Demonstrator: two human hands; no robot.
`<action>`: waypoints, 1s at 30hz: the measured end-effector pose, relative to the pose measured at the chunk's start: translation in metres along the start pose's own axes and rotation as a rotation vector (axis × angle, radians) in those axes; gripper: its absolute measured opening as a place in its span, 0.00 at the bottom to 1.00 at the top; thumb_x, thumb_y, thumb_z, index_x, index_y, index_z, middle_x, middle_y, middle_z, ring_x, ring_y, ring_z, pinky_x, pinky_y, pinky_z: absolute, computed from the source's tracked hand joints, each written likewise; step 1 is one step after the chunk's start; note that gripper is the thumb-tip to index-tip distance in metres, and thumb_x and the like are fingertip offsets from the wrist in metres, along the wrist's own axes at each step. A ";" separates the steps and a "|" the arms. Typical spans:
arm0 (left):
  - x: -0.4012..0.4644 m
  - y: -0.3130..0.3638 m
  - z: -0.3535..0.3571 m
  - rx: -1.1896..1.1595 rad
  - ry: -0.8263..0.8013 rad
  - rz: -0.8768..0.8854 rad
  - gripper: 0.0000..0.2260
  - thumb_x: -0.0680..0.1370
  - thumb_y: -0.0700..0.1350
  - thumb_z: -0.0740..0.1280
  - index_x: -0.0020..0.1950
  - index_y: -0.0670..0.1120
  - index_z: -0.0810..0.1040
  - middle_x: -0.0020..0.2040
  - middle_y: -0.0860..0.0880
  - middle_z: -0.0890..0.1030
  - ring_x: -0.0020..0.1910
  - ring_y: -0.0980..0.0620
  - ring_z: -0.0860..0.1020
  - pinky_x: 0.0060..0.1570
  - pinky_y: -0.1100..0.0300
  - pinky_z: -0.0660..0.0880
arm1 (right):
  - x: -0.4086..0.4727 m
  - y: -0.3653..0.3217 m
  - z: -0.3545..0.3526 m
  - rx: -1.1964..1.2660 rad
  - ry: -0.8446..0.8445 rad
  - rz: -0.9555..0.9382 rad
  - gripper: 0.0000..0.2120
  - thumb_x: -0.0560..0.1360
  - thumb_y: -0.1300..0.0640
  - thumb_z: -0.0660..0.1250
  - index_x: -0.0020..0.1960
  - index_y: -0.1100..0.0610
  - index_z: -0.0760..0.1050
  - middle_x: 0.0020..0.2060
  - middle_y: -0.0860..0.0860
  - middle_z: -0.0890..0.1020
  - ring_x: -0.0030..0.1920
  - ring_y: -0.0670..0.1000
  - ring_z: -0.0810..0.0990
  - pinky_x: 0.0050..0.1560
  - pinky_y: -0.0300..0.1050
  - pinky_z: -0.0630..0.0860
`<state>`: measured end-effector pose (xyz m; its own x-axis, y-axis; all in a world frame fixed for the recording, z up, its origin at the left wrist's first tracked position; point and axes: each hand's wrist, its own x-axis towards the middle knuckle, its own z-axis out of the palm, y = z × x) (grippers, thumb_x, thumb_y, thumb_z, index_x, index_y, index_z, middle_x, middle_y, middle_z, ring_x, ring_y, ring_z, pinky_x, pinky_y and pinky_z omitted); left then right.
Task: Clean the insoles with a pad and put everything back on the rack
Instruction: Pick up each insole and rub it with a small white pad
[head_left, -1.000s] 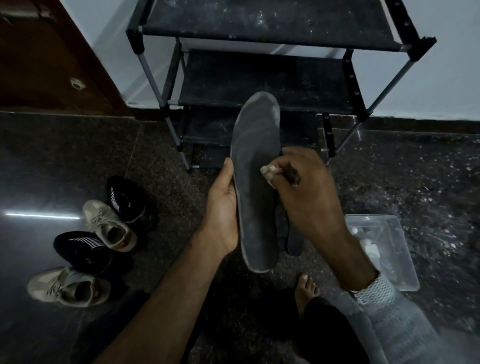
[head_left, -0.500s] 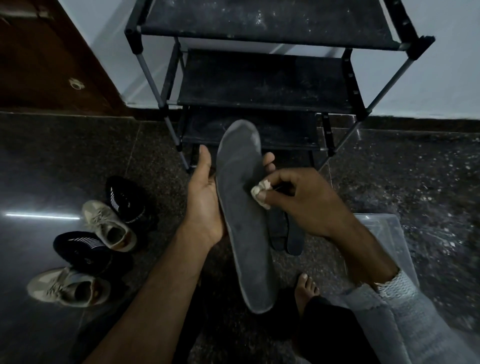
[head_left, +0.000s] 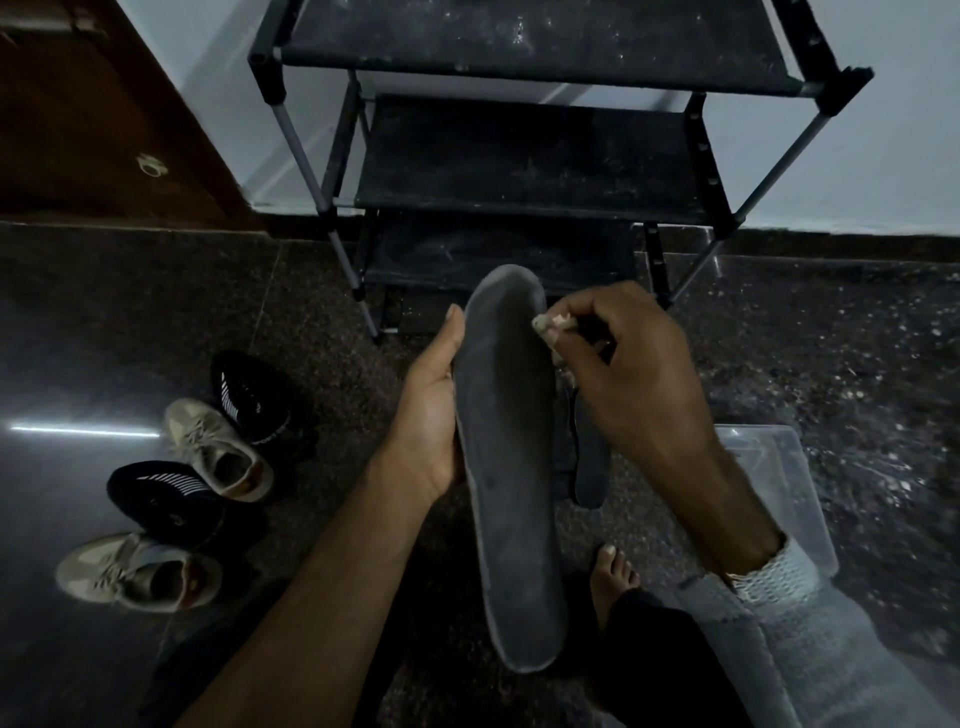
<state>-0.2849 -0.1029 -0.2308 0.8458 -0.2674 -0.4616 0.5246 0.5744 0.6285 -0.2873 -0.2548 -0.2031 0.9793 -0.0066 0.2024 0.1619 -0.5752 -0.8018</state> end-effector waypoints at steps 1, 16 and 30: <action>0.000 -0.002 0.001 0.006 -0.007 -0.013 0.24 0.81 0.57 0.55 0.49 0.42 0.85 0.46 0.43 0.85 0.43 0.49 0.84 0.47 0.57 0.80 | 0.000 0.002 0.001 -0.017 0.017 -0.012 0.01 0.77 0.57 0.69 0.48 0.53 0.78 0.46 0.48 0.77 0.41 0.42 0.78 0.39 0.30 0.74; 0.000 -0.007 0.002 0.092 -0.036 -0.047 0.22 0.74 0.58 0.60 0.54 0.44 0.83 0.51 0.43 0.84 0.51 0.47 0.81 0.58 0.53 0.75 | 0.003 0.006 -0.008 -0.255 -0.298 0.005 0.02 0.76 0.57 0.68 0.47 0.54 0.79 0.47 0.48 0.76 0.46 0.44 0.76 0.48 0.36 0.74; 0.006 0.013 -0.011 -0.109 0.093 0.079 0.26 0.81 0.60 0.52 0.60 0.42 0.79 0.60 0.42 0.81 0.54 0.45 0.82 0.54 0.53 0.79 | -0.011 0.003 -0.009 0.337 -0.681 0.342 0.06 0.75 0.60 0.70 0.49 0.62 0.80 0.42 0.54 0.84 0.42 0.50 0.84 0.38 0.38 0.80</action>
<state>-0.2741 -0.0886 -0.2326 0.8689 -0.1480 -0.4723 0.4384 0.6729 0.5958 -0.2985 -0.2641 -0.2026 0.8231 0.4221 -0.3800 -0.2358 -0.3547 -0.9047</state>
